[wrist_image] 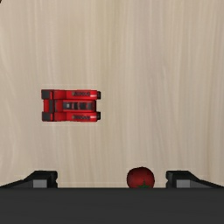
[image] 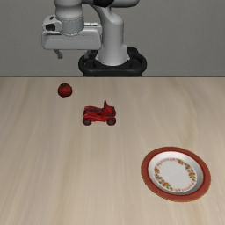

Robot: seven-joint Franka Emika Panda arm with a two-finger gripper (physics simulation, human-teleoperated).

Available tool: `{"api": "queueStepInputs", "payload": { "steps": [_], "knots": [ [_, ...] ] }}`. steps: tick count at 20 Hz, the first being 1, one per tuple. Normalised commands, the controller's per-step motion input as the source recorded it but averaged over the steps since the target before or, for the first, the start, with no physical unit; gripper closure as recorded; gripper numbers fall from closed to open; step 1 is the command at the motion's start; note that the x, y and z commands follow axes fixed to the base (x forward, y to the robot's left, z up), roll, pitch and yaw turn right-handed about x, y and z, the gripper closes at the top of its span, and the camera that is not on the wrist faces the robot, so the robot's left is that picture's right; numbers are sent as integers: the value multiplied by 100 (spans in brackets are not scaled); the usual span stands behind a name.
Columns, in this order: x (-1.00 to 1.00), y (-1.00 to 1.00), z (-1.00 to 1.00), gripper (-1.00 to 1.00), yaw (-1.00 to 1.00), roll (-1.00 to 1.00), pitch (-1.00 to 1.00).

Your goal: Pick up the tomato and put it on the plate

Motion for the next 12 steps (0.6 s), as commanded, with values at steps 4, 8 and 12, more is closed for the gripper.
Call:
{"api": "queueStepInputs", "payload": {
  "steps": [4, 8, 12],
  "knots": [
    [-25, -75, 0, -100, 0, 0, 0],
    [-100, 0, 0, -100, 0, 0, 0],
    [-25, -50, -25, -100, 0, 0, 0]
  ]
}}
